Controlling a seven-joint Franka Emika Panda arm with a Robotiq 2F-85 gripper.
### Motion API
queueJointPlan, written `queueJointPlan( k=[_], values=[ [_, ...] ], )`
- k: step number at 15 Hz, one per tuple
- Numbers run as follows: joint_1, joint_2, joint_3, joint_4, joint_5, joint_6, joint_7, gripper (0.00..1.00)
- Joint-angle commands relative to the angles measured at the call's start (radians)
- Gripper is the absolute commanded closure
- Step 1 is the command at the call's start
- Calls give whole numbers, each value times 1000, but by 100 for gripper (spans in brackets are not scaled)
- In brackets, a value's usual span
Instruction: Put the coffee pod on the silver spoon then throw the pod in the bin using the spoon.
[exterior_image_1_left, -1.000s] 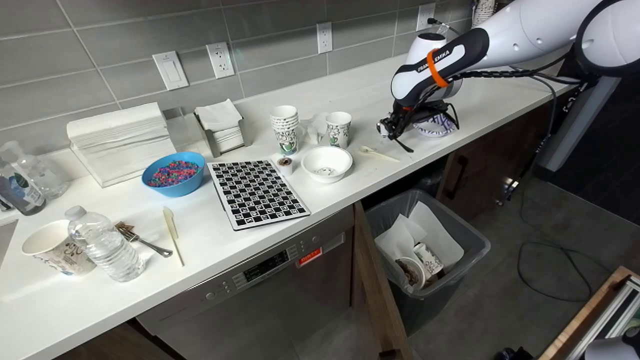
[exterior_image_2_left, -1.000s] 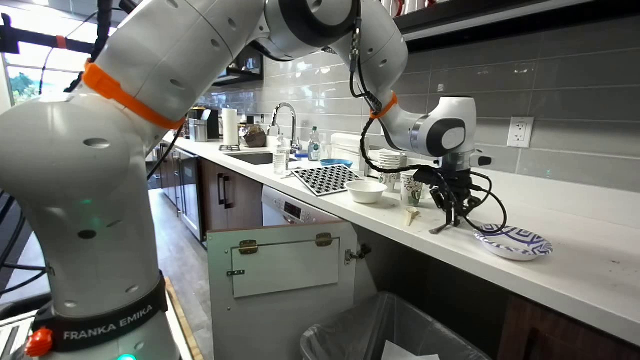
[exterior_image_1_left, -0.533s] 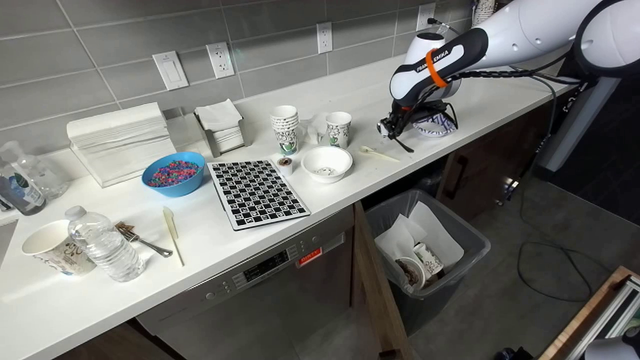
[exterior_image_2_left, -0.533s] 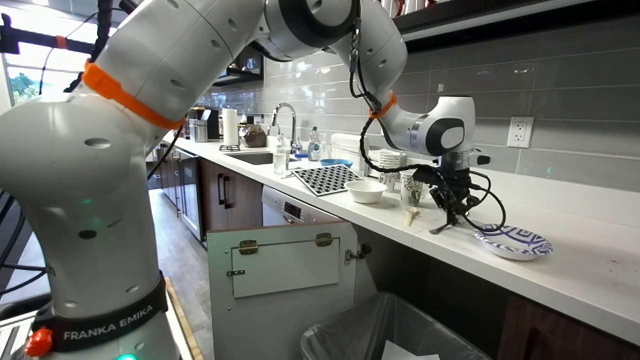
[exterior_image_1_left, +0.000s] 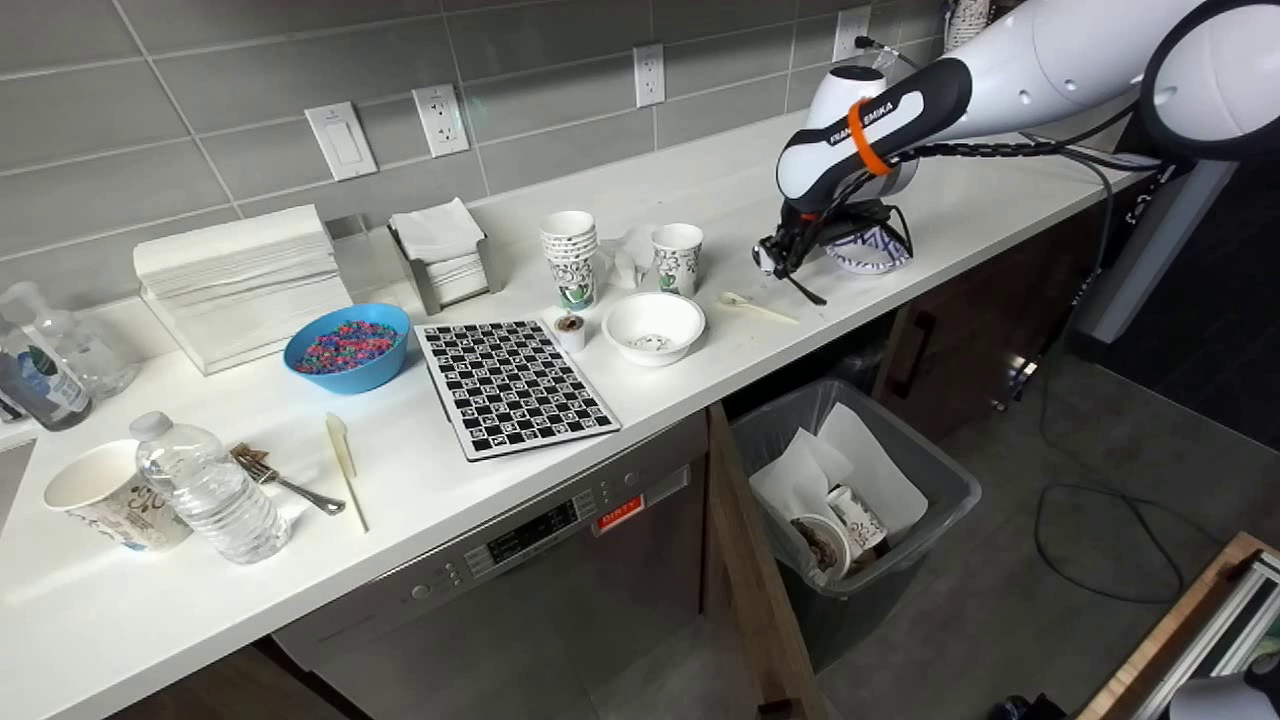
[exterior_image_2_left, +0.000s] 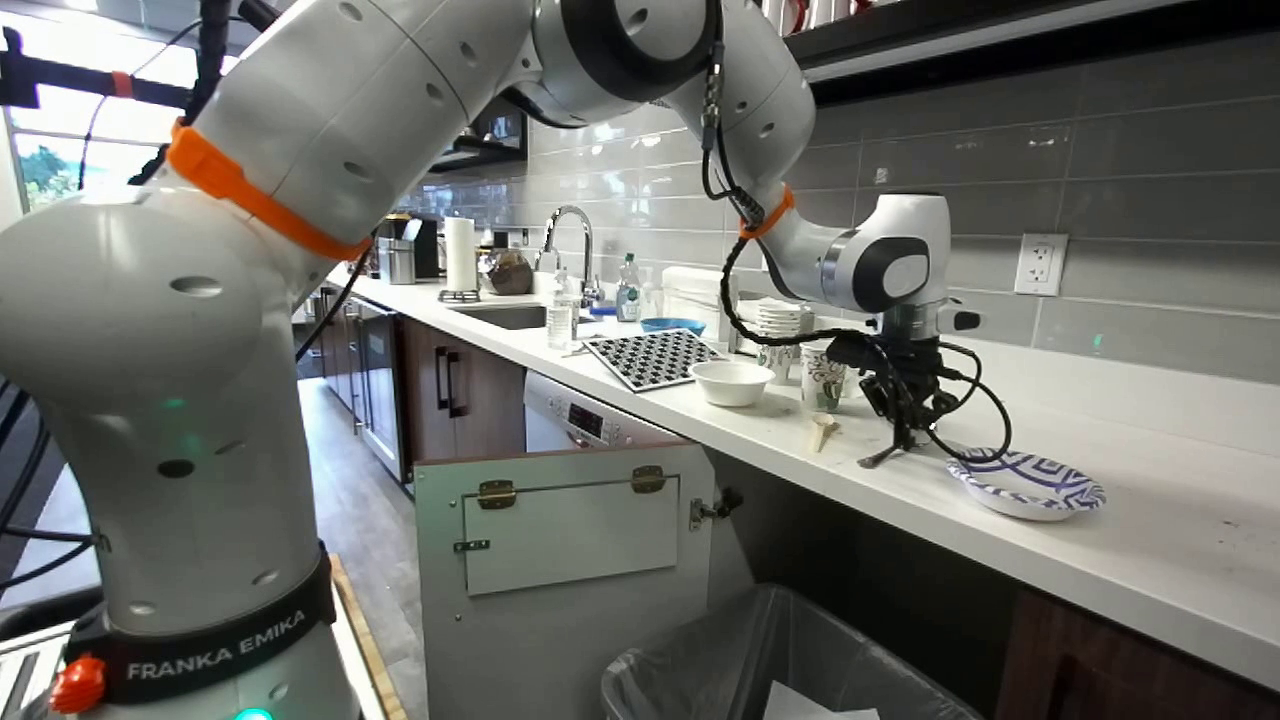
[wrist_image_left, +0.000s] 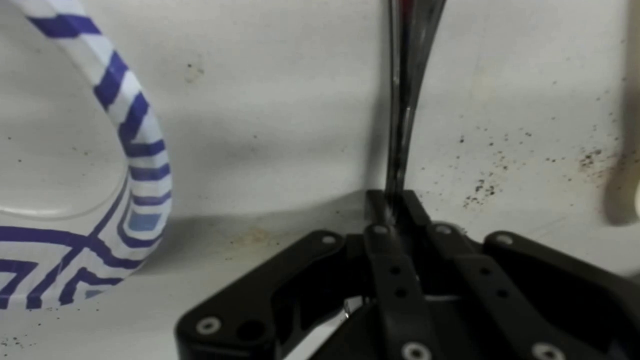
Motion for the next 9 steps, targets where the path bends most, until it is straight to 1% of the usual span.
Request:
queueJointPlan(
  k=[1,4,9],
  values=[
    [2,21,-2,32,-12,-34,2,95],
    [2,20,-3,30,-13,-34,2,98],
    [9,15,-10,26,-27,-37,8,98]
  ],
)
